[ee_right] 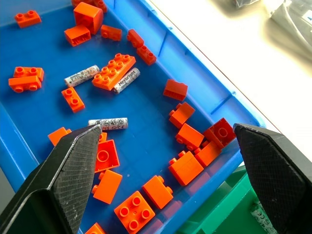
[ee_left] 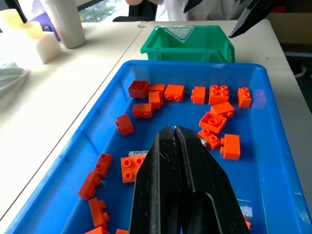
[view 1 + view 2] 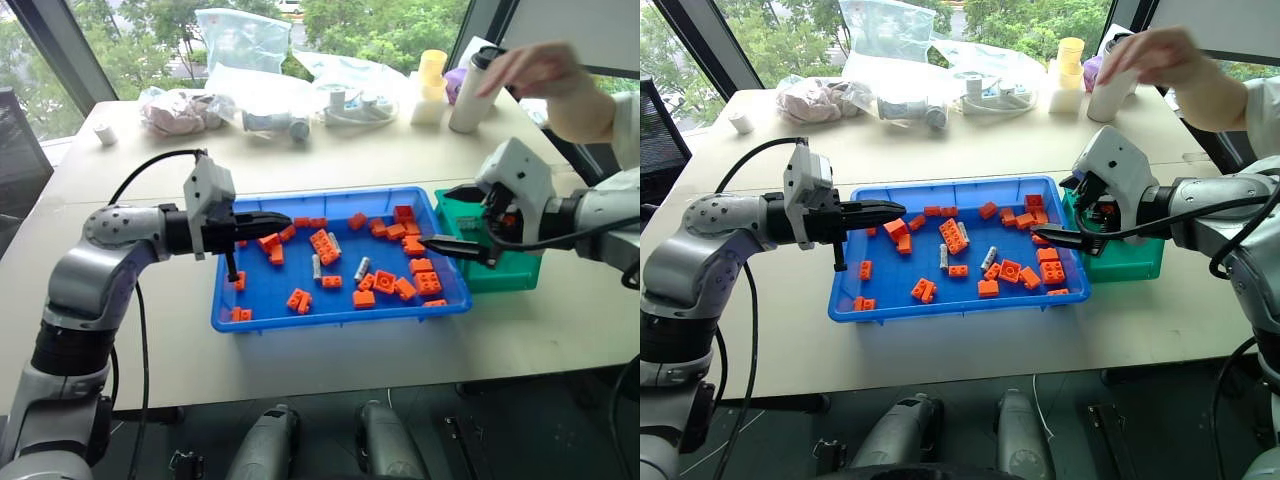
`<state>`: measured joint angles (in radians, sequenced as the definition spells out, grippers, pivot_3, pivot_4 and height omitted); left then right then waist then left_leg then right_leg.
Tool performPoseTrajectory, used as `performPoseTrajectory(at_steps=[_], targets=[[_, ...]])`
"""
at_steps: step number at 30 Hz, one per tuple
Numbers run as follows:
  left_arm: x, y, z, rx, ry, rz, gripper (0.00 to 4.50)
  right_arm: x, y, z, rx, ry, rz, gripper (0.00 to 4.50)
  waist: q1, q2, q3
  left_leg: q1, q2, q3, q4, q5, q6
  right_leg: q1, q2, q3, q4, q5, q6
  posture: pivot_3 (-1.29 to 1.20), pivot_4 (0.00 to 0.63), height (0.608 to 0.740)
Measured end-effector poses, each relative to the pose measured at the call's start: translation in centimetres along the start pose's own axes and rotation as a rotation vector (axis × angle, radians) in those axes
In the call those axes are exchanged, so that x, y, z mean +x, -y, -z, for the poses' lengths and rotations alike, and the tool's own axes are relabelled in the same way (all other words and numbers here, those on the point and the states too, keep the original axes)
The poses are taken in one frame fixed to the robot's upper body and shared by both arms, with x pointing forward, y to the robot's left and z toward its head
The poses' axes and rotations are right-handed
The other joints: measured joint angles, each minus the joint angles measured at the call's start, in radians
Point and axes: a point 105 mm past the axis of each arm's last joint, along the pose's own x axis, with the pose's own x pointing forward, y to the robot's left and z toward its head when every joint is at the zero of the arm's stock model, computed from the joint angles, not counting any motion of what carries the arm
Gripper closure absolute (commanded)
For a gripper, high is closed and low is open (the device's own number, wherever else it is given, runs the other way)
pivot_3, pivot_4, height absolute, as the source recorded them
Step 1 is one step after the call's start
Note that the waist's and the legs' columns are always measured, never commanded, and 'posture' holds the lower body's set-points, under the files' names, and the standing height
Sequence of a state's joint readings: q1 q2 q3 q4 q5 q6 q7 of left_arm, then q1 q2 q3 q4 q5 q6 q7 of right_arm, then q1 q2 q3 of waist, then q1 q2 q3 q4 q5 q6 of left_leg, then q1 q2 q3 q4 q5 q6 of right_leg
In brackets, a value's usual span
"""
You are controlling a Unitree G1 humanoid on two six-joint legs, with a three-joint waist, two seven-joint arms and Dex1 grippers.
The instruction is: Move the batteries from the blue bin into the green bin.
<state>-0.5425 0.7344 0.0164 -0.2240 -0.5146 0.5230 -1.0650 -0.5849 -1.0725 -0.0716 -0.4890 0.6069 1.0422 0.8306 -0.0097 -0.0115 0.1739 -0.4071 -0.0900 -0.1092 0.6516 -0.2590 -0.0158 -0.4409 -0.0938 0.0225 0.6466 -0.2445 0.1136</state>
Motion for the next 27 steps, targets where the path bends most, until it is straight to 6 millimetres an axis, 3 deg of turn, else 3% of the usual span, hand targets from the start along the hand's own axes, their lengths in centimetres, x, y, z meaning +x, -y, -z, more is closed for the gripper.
performPoseTrajectory(at_steps=[16, 27], targets=[[-0.9, 0.6, 0.2, -0.023, -0.033, 0.018, 4.50, 2.6, -3.4, 0.2, -0.006, 0.012, -0.164, 0.02, -0.001, 0.000, 0.000, 0.000, 0.000, 0.000, 0.000, 0.000, 0.000, 0.000, 0.000, 0.000, 0.000, 0.000, 0.000, 0.00, 0.150, 0.740], [-1.3, 0.6, 0.3, -0.029, -0.039, 0.026, 4.50, 4.2, -4.3, -0.3, -0.072, 0.021, -0.234, 0.02, -0.001, 0.000, 0.000, 0.000, 0.000, 0.000, 0.000, 0.000, 0.000, 0.000, 0.000, 0.000, 0.000, 0.000, 0.000, 0.00, 0.150, 0.740]])
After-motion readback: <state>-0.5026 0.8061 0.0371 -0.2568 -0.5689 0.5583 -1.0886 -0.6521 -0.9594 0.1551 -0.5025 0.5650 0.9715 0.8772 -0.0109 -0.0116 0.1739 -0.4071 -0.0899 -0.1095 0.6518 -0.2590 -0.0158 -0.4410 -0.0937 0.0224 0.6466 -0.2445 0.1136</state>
